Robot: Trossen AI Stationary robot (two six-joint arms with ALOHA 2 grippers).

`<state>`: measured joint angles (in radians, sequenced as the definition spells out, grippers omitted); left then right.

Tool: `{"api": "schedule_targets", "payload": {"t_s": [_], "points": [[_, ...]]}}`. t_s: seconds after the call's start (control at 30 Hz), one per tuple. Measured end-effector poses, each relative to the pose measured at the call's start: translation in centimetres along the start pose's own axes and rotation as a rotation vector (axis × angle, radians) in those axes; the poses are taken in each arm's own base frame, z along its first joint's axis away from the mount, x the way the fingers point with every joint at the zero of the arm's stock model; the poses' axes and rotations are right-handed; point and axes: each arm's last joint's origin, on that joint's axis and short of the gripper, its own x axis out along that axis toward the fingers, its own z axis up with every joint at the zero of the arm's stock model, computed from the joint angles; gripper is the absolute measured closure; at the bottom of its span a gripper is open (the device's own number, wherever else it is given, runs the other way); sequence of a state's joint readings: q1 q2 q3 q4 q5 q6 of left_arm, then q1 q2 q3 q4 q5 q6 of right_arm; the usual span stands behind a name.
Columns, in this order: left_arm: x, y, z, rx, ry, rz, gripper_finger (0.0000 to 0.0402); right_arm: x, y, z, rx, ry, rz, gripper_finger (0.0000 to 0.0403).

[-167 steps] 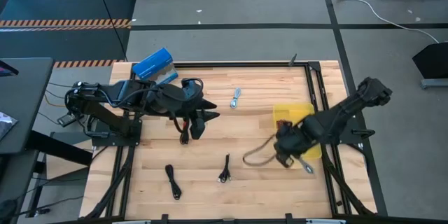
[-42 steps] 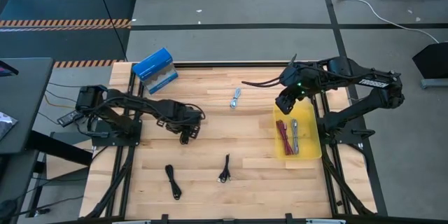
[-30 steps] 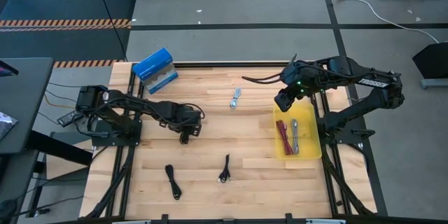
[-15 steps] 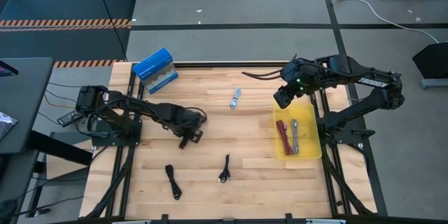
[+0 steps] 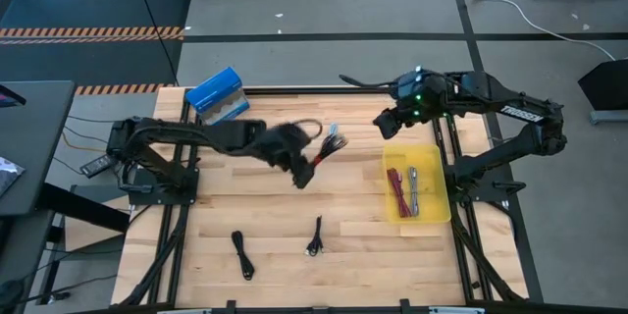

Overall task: Pick and place USB-C Cables
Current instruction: Put the top black charger cable into the yellow bin

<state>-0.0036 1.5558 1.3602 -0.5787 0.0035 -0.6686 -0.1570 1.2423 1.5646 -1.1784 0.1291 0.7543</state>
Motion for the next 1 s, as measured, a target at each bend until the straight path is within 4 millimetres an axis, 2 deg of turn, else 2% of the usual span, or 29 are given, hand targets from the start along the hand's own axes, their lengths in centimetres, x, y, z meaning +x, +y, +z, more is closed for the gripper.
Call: {"api": "schedule_targets", "payload": {"t_s": [0.17, 0.37, 0.7, 0.87, 1.0], "points": [[-4.0, -2.9, 3.9, 0.075, -0.179, -0.087, 0.0379, -0.3, 2.0, 1.3, -0.048, -0.101, 0.249, 0.0210], [-6.4, -4.2, 5.5, 0.099, -0.267, -0.135, 0.0379, -1.1, 3.7, 2.1, -0.121, -0.238, 0.404, 0.0210], [-6.6, -4.6, 5.9, 0.098, -0.308, -0.166, 0.0377, -1.3, 4.4, 1.9, -0.216, -0.261, 0.432, 0.0210], [-6.8, -4.8, 6.2, 0.094, -0.338, -0.187, 0.0379, -0.9, 4.9, 2.4, -0.221, -0.306, 0.453, 0.0210], [-6.8, -4.8, 6.2, 0.089, -0.345, -0.193, 0.0374, 0.2, 6.0, 3.1, -0.244, -0.373, 0.479, 0.0210]]}}
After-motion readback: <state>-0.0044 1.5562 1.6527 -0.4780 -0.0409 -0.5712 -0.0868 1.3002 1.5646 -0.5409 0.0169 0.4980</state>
